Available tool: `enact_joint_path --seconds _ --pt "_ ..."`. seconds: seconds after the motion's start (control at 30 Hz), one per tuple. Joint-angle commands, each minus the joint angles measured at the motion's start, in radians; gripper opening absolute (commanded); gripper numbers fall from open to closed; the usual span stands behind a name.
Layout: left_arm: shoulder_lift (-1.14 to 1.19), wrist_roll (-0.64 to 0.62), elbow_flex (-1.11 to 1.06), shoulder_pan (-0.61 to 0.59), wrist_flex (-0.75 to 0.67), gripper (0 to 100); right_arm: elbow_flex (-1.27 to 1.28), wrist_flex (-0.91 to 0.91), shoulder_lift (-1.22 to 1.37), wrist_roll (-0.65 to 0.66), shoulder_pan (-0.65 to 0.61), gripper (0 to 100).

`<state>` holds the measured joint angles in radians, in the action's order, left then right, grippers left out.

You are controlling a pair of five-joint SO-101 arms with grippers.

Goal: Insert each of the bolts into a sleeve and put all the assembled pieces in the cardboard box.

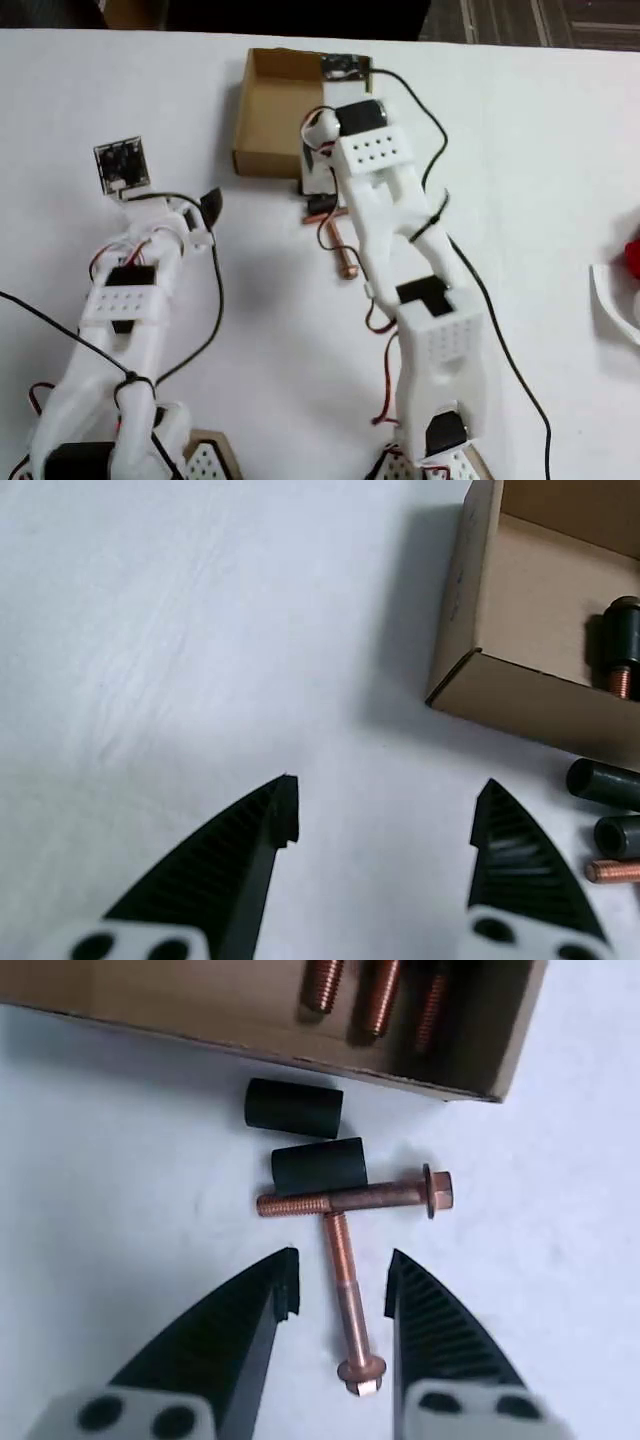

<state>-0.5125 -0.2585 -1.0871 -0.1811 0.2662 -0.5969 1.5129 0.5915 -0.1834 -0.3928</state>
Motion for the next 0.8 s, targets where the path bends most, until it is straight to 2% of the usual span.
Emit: enact_joint_path --seconds 0.0,0.37,0.77 --pt "-0.002 0.006 0.004 -0.008 -0.014 29 -0.003 -0.044 0.042 -0.008 -0.01 13.4" --pt "-0.002 0.006 0.004 -0.006 -0.014 29 -0.003 -0.108 0.104 -0.074 -0.021 13.4" --pt "-0.002 0.006 0.004 -0.006 -0.014 29 -0.002 -0.194 0.113 -0.075 -0.038 13.4"
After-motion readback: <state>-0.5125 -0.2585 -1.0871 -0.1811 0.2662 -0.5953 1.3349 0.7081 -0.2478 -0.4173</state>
